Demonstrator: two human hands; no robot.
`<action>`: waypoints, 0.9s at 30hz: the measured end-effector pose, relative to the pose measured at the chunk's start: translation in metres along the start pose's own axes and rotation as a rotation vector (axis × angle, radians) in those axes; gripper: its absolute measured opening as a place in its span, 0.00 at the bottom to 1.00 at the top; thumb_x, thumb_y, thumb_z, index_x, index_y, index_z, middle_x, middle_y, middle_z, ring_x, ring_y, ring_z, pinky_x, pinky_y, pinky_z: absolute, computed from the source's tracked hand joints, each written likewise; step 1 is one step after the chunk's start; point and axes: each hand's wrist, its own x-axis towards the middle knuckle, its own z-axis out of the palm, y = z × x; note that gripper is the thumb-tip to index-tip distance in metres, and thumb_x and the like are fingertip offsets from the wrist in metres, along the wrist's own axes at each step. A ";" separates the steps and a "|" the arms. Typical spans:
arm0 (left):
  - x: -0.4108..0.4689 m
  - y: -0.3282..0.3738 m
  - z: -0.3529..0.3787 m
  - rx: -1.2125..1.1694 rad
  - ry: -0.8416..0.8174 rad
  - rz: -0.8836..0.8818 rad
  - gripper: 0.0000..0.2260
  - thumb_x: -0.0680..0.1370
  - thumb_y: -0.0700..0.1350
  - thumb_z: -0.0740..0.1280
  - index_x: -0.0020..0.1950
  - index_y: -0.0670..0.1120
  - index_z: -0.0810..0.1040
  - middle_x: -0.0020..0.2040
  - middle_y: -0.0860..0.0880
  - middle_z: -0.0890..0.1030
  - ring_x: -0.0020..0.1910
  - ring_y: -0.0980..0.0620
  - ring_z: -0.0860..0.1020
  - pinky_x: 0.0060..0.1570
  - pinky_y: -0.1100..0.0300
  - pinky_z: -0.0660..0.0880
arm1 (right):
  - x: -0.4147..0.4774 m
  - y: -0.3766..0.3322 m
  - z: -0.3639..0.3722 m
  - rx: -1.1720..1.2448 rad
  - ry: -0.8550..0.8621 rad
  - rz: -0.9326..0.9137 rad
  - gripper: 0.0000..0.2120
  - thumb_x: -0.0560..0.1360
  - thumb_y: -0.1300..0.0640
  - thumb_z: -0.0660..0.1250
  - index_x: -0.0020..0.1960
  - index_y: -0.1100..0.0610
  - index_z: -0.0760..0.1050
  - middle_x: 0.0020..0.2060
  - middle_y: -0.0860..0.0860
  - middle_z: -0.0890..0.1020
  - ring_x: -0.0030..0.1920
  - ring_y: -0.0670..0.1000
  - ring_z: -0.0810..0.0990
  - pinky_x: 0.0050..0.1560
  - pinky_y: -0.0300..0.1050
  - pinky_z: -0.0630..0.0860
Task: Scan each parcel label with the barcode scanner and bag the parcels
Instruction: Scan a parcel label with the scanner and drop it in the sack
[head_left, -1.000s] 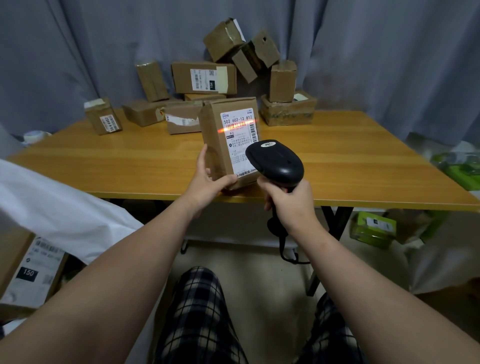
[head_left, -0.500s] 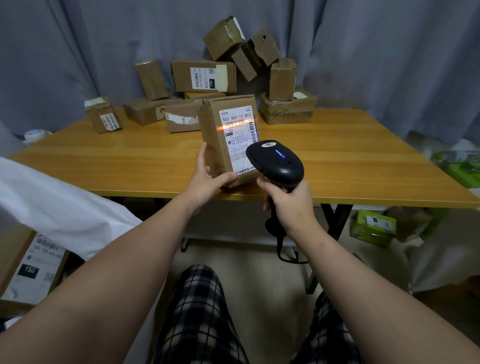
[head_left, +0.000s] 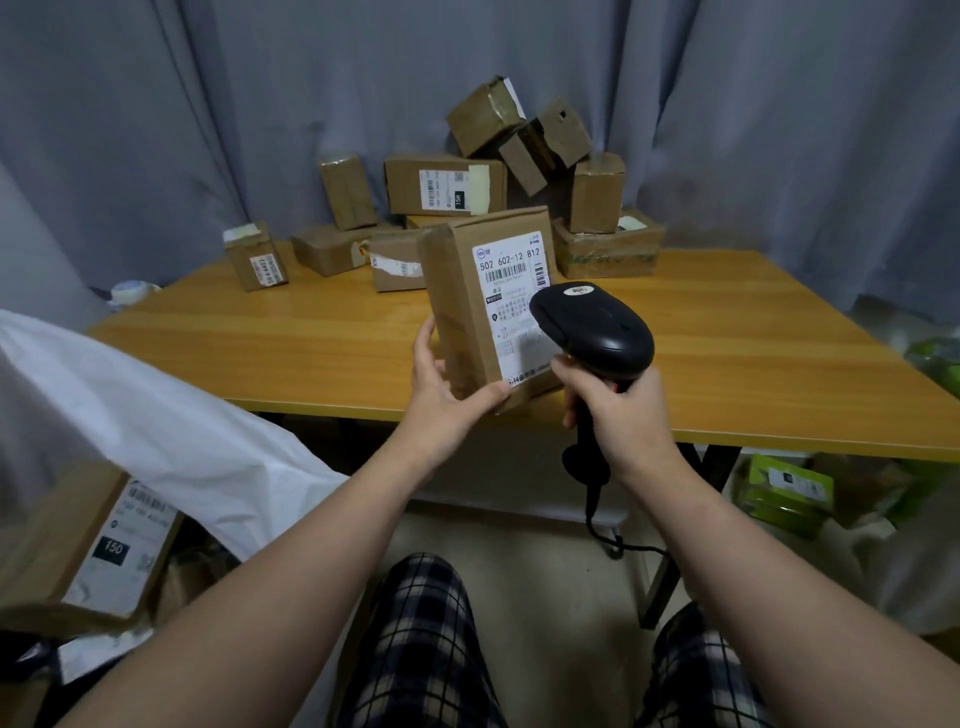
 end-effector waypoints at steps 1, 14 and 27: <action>-0.009 0.002 -0.007 0.023 0.025 0.020 0.47 0.68 0.51 0.77 0.71 0.70 0.45 0.71 0.46 0.64 0.68 0.48 0.70 0.67 0.50 0.70 | -0.002 -0.003 0.007 0.014 -0.041 -0.001 0.09 0.74 0.65 0.70 0.37 0.56 0.76 0.23 0.46 0.75 0.23 0.47 0.72 0.28 0.38 0.71; -0.161 -0.022 -0.190 0.294 0.925 -0.140 0.46 0.67 0.54 0.76 0.76 0.57 0.50 0.74 0.45 0.57 0.70 0.52 0.63 0.70 0.54 0.63 | -0.034 0.027 0.183 -0.315 -0.577 0.191 0.13 0.68 0.46 0.76 0.45 0.53 0.79 0.41 0.53 0.82 0.45 0.42 0.80 0.46 0.44 0.75; -0.149 -0.043 -0.255 0.874 0.626 -0.655 0.52 0.68 0.59 0.73 0.77 0.58 0.37 0.68 0.38 0.56 0.67 0.35 0.58 0.68 0.46 0.60 | -0.018 0.001 0.244 -0.362 -0.438 0.076 0.18 0.70 0.67 0.69 0.56 0.54 0.72 0.39 0.45 0.74 0.43 0.48 0.74 0.39 0.39 0.68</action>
